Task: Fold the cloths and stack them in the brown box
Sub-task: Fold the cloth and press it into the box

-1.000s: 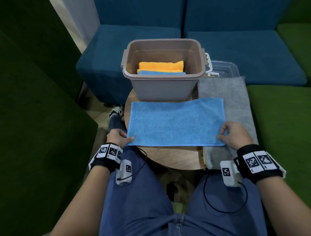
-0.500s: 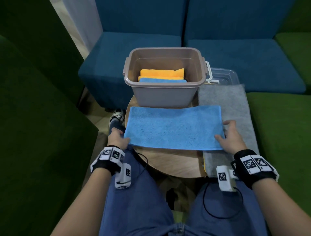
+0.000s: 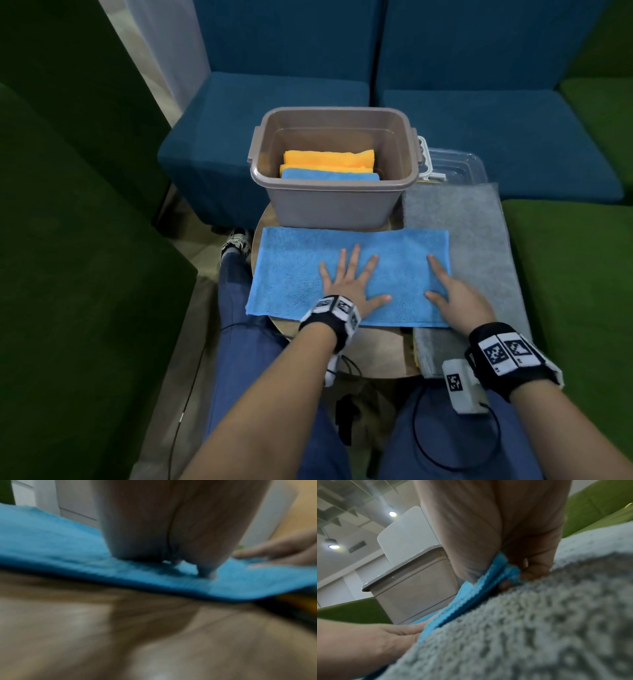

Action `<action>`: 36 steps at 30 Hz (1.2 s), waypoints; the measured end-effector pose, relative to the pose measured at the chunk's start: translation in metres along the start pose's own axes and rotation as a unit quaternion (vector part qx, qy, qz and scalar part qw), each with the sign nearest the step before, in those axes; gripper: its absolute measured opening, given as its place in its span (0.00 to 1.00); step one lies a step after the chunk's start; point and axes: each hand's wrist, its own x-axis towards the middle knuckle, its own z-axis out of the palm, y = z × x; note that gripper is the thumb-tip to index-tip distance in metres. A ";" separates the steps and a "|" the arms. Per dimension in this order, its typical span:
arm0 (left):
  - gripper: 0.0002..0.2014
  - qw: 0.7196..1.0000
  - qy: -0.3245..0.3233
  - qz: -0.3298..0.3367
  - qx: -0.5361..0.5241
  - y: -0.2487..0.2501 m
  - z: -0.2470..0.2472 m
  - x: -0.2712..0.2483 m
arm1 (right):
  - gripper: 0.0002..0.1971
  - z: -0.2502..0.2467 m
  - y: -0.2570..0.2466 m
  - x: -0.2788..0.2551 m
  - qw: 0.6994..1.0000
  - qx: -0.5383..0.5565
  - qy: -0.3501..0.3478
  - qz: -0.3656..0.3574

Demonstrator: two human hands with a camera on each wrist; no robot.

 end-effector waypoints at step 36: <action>0.55 0.997 0.048 -0.033 0.055 -0.009 -0.039 -0.014 | 0.33 0.006 -0.017 0.040 0.997 -0.079 -0.023 0.013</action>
